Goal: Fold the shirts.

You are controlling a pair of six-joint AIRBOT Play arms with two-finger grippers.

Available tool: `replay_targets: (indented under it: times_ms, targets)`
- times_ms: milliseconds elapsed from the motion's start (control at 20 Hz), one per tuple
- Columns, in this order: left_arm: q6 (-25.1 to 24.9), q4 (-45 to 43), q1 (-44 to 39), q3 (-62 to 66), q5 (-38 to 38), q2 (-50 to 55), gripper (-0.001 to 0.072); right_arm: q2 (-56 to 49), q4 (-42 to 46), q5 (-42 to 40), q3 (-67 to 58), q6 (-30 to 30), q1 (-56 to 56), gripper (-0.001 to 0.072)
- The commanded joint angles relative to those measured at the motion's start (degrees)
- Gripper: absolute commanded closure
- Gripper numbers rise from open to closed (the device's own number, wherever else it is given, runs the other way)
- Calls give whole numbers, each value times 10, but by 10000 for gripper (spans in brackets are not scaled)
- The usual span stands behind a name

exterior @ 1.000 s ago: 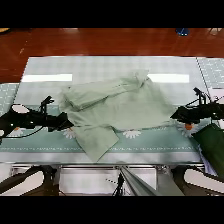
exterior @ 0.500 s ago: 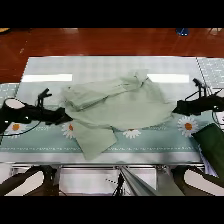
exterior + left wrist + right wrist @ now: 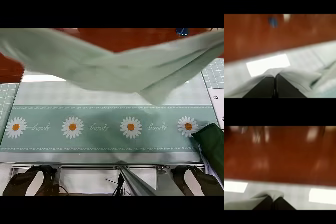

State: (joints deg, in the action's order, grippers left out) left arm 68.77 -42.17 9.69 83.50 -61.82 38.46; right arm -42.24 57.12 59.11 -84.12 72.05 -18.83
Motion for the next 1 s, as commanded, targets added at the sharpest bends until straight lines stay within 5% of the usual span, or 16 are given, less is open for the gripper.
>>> replay_targets:
  times_ms: [0,250,650,850,950]
  targets:
    - [77,-109,0,158,37,-71,689,78,80,-32,-96,73,0,691]
    - [189,-163,0,213,-110,-118,689,114,136,51,-178,115,0,691]
    - [271,-207,1,265,-273,-131,691,106,210,278,-249,115,0,691]
    - [265,-219,0,224,-397,-77,691,27,222,426,-229,97,11,692]
    - [238,-219,0,156,-400,-42,691,-23,210,438,-180,85,26,692]
